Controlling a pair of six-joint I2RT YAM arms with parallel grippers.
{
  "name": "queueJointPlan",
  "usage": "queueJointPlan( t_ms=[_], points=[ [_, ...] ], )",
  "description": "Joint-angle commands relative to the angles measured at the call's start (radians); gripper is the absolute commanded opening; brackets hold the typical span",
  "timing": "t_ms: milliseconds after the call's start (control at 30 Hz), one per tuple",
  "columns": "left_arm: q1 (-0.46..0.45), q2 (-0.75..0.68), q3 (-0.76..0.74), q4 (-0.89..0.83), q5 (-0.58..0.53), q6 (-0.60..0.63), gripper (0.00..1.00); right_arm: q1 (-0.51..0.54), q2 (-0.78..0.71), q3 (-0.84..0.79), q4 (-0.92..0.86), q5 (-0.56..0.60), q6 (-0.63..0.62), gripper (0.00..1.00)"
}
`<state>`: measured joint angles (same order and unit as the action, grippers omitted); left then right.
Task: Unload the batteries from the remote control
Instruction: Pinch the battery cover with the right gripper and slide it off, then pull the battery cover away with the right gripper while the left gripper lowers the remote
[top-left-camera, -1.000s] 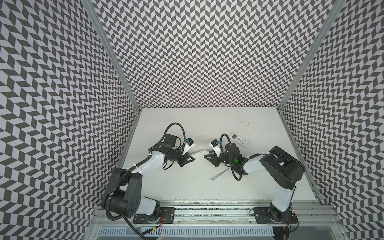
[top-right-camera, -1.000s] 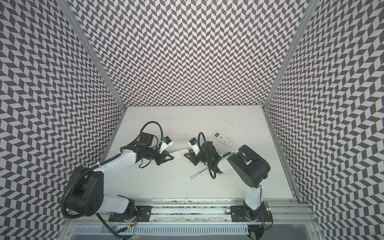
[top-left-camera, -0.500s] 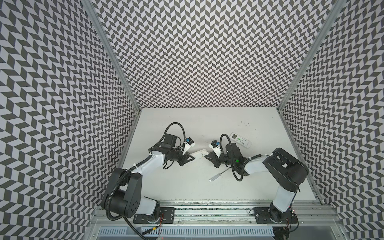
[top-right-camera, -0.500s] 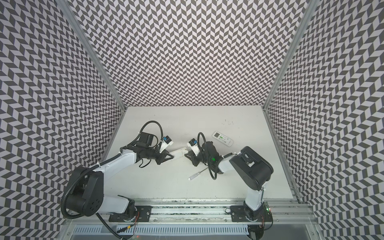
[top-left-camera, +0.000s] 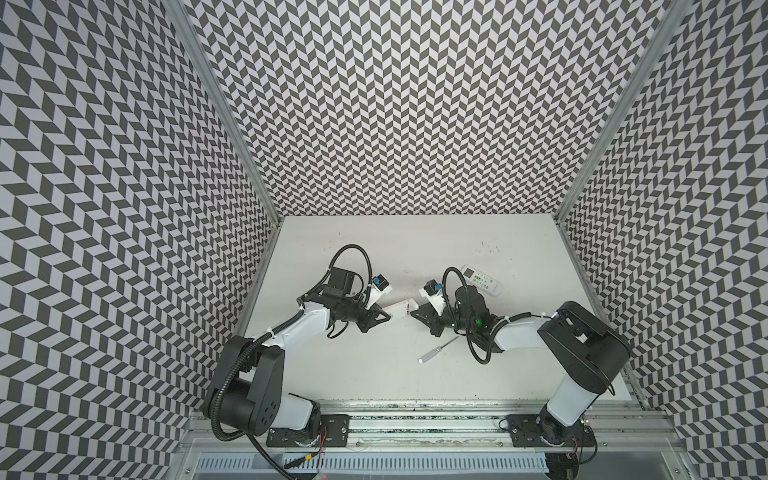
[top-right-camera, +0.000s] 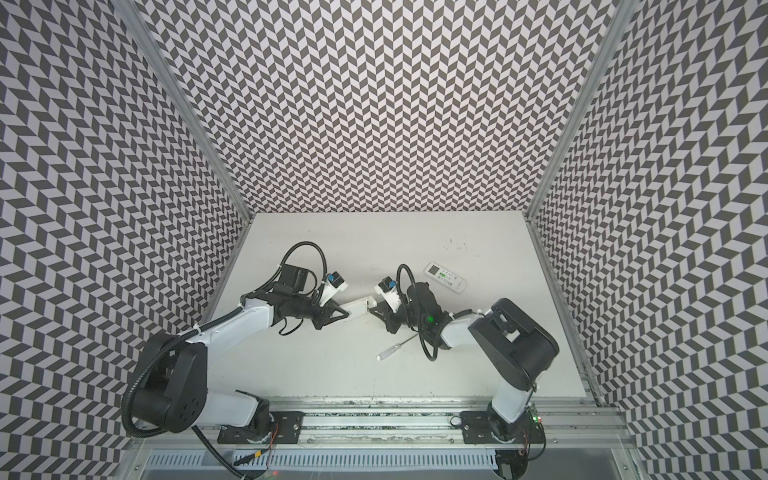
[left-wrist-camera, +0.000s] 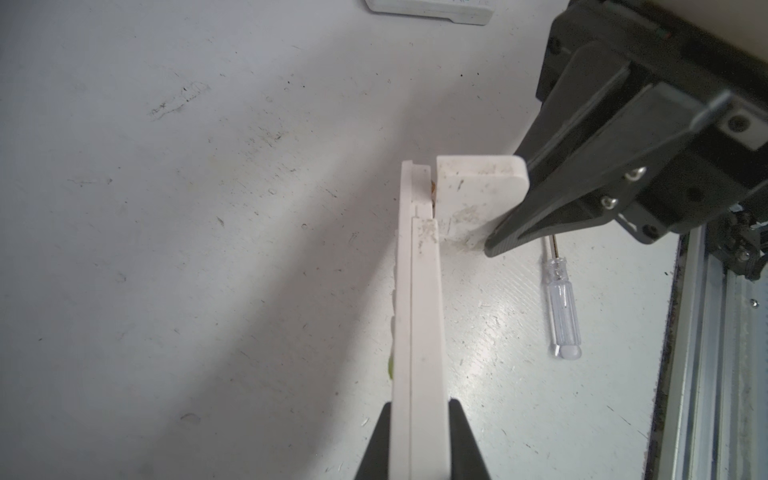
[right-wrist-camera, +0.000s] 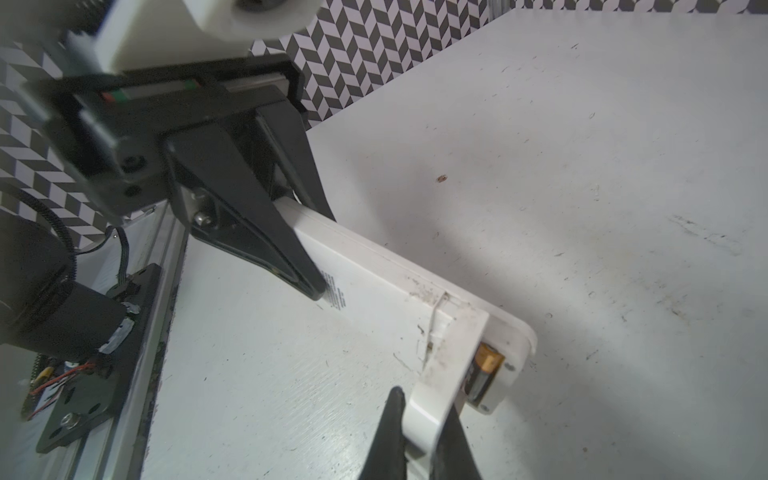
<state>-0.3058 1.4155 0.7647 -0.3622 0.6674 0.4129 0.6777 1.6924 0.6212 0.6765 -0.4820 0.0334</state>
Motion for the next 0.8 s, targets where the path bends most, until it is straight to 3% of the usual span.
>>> queueJointPlan(
  t_ms=[0, 333, 567, 733, 767],
  points=[
    [-0.008, -0.017, 0.017, -0.009, 0.030, 0.020, 0.00, -0.004, -0.086, -0.031, -0.010, 0.050, -0.025, 0.00],
    [-0.010, 0.075, 0.073, -0.059, 0.042, 0.042, 0.00, -0.011, -0.273, 0.008, -0.405, 0.277, -0.029, 0.00],
    [-0.031, 0.202, 0.178, -0.110, 0.063, -0.014, 0.00, -0.051, -0.256, 0.124, -0.730, 0.449, 0.056, 0.00],
    [-0.064, 0.297, 0.268, -0.159, 0.069, -0.038, 0.00, -0.096, -0.248, 0.155, -0.829, 0.551, 0.087, 0.00],
    [-0.069, 0.316, 0.285, -0.175, 0.075, -0.022, 0.04, -0.114, -0.240, 0.155, -0.841, 0.559, 0.093, 0.00]
  ],
)
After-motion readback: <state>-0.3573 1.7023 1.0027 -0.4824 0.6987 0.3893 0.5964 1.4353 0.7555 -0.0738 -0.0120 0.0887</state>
